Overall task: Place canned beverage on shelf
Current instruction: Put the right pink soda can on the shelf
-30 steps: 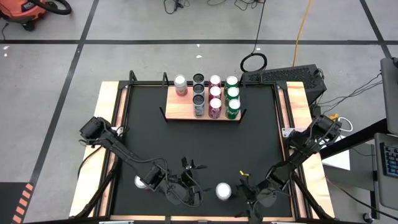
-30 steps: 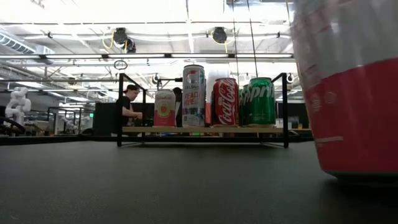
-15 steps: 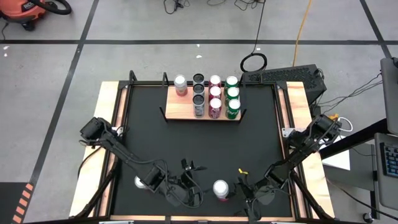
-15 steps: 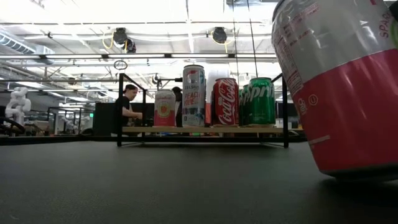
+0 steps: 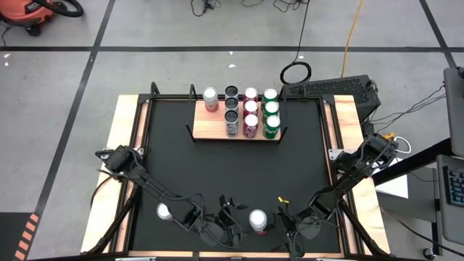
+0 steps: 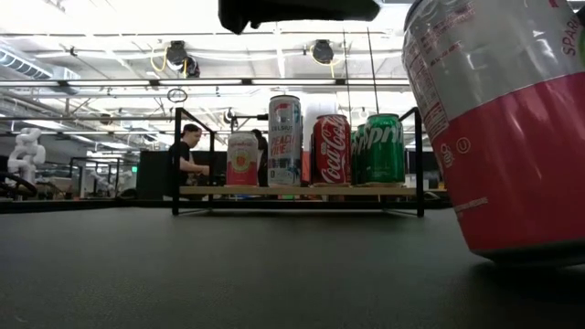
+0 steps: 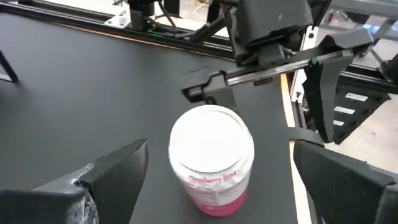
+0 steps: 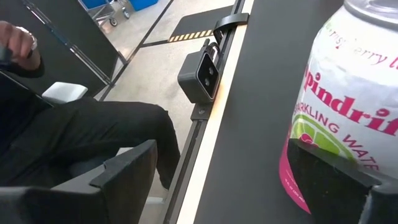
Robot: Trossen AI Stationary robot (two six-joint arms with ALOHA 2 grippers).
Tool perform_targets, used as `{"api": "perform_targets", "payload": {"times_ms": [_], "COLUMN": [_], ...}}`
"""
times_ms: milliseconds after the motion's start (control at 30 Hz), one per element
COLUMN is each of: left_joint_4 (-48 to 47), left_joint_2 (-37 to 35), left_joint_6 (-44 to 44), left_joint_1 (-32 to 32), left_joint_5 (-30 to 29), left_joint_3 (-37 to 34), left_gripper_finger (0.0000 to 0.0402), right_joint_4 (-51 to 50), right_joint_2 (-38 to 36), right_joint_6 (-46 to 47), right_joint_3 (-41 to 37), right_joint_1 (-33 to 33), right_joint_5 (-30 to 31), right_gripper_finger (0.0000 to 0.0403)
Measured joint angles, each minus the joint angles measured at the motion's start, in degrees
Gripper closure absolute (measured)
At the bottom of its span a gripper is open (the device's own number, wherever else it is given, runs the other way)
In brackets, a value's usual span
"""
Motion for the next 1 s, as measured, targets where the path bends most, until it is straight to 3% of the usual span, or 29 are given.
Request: {"api": "perform_targets", "payload": {"times_ms": [200, 533, 767, 1000], "left_joint_4": [5.49, 6.28, 12.99, 12.78], "left_joint_2": [2.43, 5.37, 7.31, 7.83], "left_joint_6": [-0.09, -4.43, -5.68, -6.0], "left_joint_1": [0.15, 2.01, 3.98, 4.12], "left_joint_5": [0.21, -0.27, 4.78, 5.92], "left_joint_3": [0.0, 0.0, 0.07, 0.06], "left_gripper_finger": [0.0007, 0.0007, 0.0007, 0.0028], "right_joint_4": [-0.16, -0.23, -0.26, -0.32], "right_joint_2": [0.0, 0.0, 0.0, 0.0], "right_joint_6": [-0.65, -1.19, -1.21, -1.03], "right_joint_3": [0.0, 0.0, 0.0, 0.0], "right_joint_1": [0.02, 0.01, 0.02, 0.0], "right_joint_5": [0.0, 0.0, 0.0, 0.0], "right_gripper_finger": [0.0064, 0.0064, 0.0064, 0.0064]}}
